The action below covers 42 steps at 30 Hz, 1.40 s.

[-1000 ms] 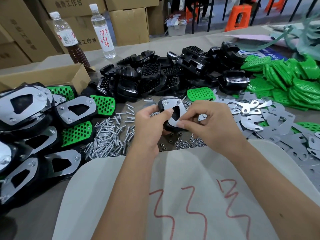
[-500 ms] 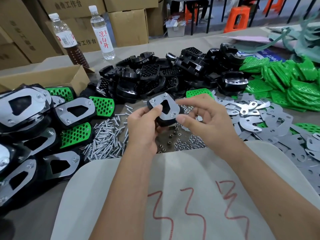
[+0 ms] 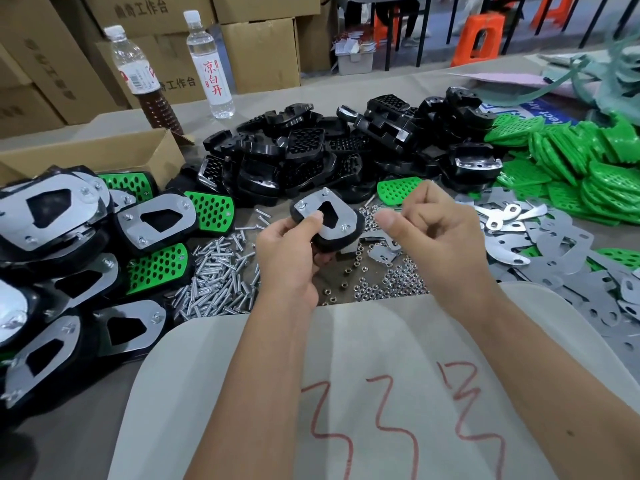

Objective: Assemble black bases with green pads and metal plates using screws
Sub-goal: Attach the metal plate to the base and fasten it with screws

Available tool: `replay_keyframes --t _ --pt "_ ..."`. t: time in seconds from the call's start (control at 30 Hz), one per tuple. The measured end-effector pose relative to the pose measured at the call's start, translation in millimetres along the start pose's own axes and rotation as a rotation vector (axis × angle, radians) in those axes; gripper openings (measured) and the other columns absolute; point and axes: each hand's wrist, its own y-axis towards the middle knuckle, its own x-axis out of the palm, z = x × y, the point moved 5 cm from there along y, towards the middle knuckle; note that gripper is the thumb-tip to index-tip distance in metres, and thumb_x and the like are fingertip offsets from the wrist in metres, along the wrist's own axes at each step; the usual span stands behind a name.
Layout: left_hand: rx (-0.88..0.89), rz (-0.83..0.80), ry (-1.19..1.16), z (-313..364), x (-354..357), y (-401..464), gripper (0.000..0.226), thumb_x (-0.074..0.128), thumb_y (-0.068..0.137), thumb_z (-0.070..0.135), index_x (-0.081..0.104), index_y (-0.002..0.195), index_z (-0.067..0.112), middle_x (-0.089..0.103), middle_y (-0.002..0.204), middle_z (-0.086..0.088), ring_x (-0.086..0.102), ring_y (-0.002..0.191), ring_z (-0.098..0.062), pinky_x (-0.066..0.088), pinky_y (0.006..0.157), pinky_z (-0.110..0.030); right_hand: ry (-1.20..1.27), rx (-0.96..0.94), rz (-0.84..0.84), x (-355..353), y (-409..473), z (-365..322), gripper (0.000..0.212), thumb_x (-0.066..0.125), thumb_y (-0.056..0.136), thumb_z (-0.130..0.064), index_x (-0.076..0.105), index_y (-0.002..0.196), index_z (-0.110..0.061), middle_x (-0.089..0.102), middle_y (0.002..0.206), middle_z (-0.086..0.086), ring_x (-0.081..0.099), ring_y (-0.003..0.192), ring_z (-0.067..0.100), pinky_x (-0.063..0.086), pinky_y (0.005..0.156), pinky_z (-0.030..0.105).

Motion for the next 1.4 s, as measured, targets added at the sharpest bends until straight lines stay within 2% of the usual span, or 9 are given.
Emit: replay_keyframes --t 0.1,0.17,0.3,0.53,0.67,0.83,1.03,1.23,1.4 --pt "0.043 0.044 0.034 3 -2 1 0.021 0.075 0.093 0.009 0.071 0.112 0.001 0.078 0.09 -0.013 0.073 0.063 -0.018 0.053 0.048 -0.024 -0.171 -0.042 -0.038 5 -1 -3 0.04 0.075 0.089 -0.041 0.053 0.066 -0.016 0.049 0.081 0.002 0.051 0.076 0.017 0.038 0.063 0.024" --pt "0.128 0.052 0.14 4 0 -1 0.023 0.078 0.089 0.012 0.071 0.11 0.007 0.078 0.09 -0.013 0.076 0.074 -0.027 0.063 0.058 -0.037 -0.379 -0.086 -0.086 15 -2 -2 0.024 0.072 0.094 -0.034 0.056 0.083 -0.02 0.051 0.088 -0.007 0.051 0.078 0.011 0.039 0.067 0.023" --pt "0.274 0.063 0.314 11 5 -10 0.027 0.082 0.076 0.026 0.071 0.098 0.017 0.078 0.083 -0.005 0.076 0.082 -0.033 0.063 0.078 -0.059 -0.631 -0.096 -0.189 27 -2 -3 0.02 0.049 0.101 -0.04 0.05 0.099 -0.02 0.047 0.102 -0.004 0.053 0.078 0.017 0.05 0.069 0.046" --pt "0.388 0.112 0.483 17 8 -16 0.027 0.084 0.077 0.028 0.067 0.096 0.018 0.076 0.072 0.001 0.074 0.07 -0.021 0.062 0.075 -0.052 -0.781 -0.204 -0.265 31 -4 -10 0.024 0.034 0.105 -0.036 0.041 0.09 -0.019 0.041 0.103 0.001 0.043 0.069 0.025 0.046 0.056 0.046" --pt "0.4 0.128 0.458 13 14 -24 0.031 0.08 0.075 0.031 0.059 0.094 0.02 0.073 0.074 -0.004 0.068 0.068 -0.025 0.059 0.074 -0.055 -0.866 -0.174 -0.105 27 -3 -6 0.037 0.035 0.107 -0.036 0.05 0.084 -0.011 0.044 0.098 0.003 0.042 0.068 0.025 0.036 0.053 0.035" --pt "0.431 0.146 0.472 12 22 -33 0.031 0.076 0.073 0.038 0.051 0.088 0.025 0.072 0.074 -0.004 0.068 0.07 -0.029 0.059 0.072 -0.054 -0.83 -0.067 0.015 21 -2 -4 0.048 0.037 0.106 -0.042 0.047 0.068 -0.015 0.043 0.082 0.002 0.043 0.065 0.027 0.034 0.057 0.038" --pt "0.481 0.187 0.461 17 15 -31 0.031 0.082 0.081 0.026 0.054 0.09 0.017 0.07 0.076 -0.005 0.067 0.07 -0.021 0.057 0.073 -0.048 -0.901 -0.133 -0.145 24 -3 -10 0.031 0.03 0.107 -0.04 0.048 0.095 -0.017 0.042 0.093 -0.002 0.047 0.066 0.03 0.044 0.056 0.043" --pt "0.513 0.2 0.475 14 19 -34 0.033 0.082 0.081 0.027 0.052 0.09 0.02 0.069 0.077 -0.004 0.067 0.074 -0.026 0.056 0.073 -0.048 -0.92 -0.154 -0.139 26 -2 -9 0.028 0.029 0.106 -0.035 0.039 0.088 -0.017 0.036 0.088 -0.003 0.043 0.061 0.031 0.041 0.051 0.042" --pt "0.583 0.244 0.473 11 26 -46 0.036 0.084 0.081 0.028 0.05 0.089 0.021 0.057 0.067 0.014 0.057 0.067 -0.003 0.038 0.063 -0.015 -0.886 -0.073 -0.076 23 -2 -9 0.028 0.027 0.106 -0.03 0.038 0.083 -0.018 0.038 0.084 -0.003 0.043 0.067 0.03 0.032 0.056 0.04"
